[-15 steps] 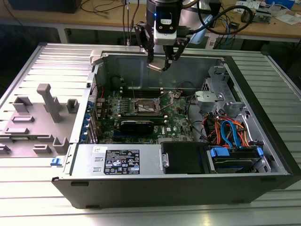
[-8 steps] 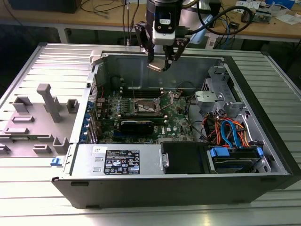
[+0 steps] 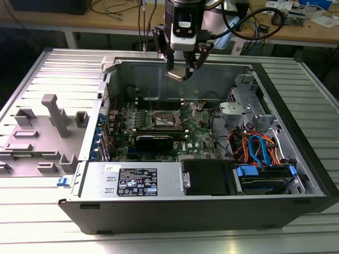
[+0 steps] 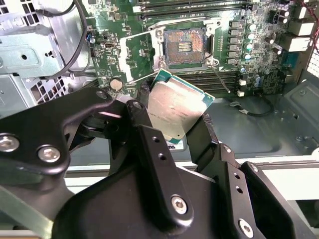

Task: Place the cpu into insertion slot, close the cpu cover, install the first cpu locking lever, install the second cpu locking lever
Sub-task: 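Place the cpu into insertion slot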

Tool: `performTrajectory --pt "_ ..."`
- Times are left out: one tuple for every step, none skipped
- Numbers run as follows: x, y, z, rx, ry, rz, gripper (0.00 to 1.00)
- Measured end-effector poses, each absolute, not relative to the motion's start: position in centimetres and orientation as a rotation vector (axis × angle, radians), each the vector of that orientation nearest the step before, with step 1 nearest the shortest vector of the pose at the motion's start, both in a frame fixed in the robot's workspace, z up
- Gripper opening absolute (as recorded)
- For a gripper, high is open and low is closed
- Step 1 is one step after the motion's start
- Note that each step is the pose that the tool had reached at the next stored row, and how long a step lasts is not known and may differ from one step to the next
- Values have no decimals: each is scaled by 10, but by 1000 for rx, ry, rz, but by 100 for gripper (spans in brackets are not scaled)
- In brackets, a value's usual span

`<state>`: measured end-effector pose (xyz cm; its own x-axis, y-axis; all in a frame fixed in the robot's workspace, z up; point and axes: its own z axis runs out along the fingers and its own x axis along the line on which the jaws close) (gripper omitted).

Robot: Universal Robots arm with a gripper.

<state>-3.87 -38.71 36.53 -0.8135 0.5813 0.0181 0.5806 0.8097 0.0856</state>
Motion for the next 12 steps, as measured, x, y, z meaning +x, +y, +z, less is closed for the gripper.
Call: performTrajectory --pt "-39 -387 365 965 2977 136 54" --pt "-39 -387 365 985 2970 136 54" --pt "-39 -387 365 991 2968 136 54" --pt "-39 -387 365 997 2965 136 54" --pt "-39 -387 365 1004 2963 136 54" --pt "-39 -387 365 1008 2961 136 54" --pt "-39 -387 365 1012 2960 136 54" --pt "-39 -387 365 1016 2958 136 54" --pt "-39 -387 365 1018 2957 136 54" --pt "-39 -387 365 1020 2957 136 54" --pt "-39 -387 365 1021 2956 136 54" --pt "-39 -387 365 1021 2956 136 54"
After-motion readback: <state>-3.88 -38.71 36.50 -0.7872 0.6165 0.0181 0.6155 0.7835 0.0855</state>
